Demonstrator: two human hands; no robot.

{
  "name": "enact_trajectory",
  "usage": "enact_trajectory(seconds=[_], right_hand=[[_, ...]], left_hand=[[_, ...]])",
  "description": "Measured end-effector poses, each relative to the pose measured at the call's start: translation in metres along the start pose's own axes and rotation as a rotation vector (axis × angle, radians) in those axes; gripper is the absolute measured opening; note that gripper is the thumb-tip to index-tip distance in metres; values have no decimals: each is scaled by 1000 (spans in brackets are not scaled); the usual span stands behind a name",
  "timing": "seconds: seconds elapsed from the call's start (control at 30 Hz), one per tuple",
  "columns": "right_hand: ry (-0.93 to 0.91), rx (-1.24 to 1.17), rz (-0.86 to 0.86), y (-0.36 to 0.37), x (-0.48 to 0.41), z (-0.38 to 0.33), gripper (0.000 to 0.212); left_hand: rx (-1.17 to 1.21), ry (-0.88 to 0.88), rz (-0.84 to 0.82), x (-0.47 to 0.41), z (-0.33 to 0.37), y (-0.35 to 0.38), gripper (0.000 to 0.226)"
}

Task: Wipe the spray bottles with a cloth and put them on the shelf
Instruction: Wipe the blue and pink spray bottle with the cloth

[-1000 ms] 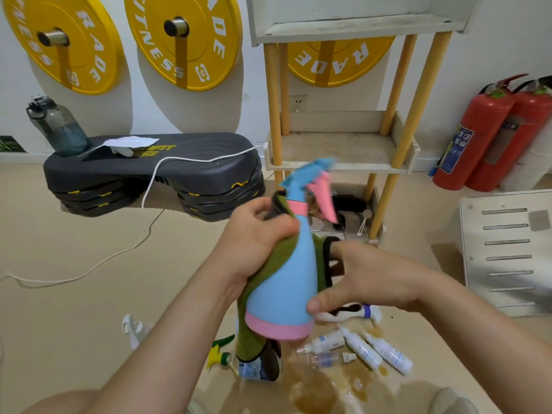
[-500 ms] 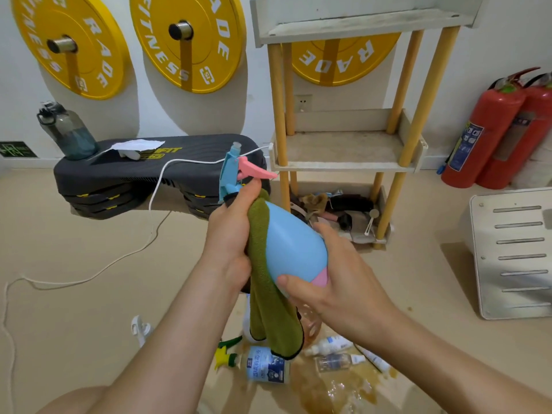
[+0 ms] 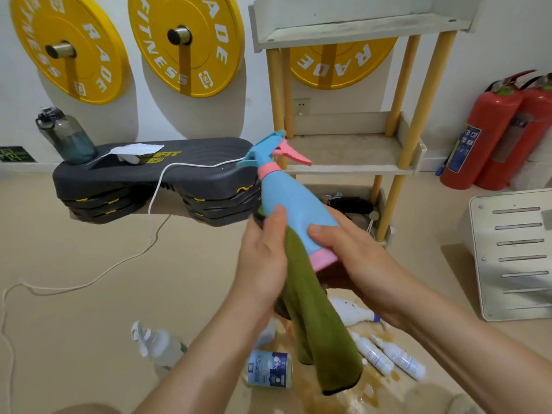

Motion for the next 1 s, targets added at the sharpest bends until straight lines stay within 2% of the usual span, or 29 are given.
enact_trajectory(seconds=[0.2,0.3,0.37,0.43,0.53,0.6,0.67,0.73,0.8,0.87,1.0], right_hand=[[37,169,-209,13,11,-2,36],[-85,295,-113,6,8,-5,44],[-200,486,-2,3,7,-6,49],[-267,519,129,1,6,-4,55],[-162,163,298,-5,1,5,40],[6,-74,270,-4,-1,12,26],[134,-122,167,0,2,13,25],[193,-122,54,2,4,12,30],[198,-119,-46,6,6,5,39],[144,-142,-60,3,5,-4,51],[26,-356,7,-21,-5,-20,72]], left_hand=[[331,-140,154,-18,4,-34,31],[366,-144,99,-13,-2,-23,31],[320,-145,54,-6,-8,-11,33],[229,-110,16,2,-14,2,31],[86,1,-88,15,-22,20,44],[44,35,-136,18,-24,26,58],[32,59,-108,15,-17,21,60],[117,42,-35,8,-7,7,44],[282,-60,10,-2,2,-5,24],[338,-62,-47,-9,14,-10,22],[-52,238,-171,-10,47,-17,26]])
Point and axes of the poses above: each hand's wrist, its own x-axis away from the middle knuckle, its own y-axis out of the palm, z = x × y, the point moved 7 cm from there along -x, towards the middle knuckle, and after that the axes turned 5 degrees about -y, right-handed, at the moved point
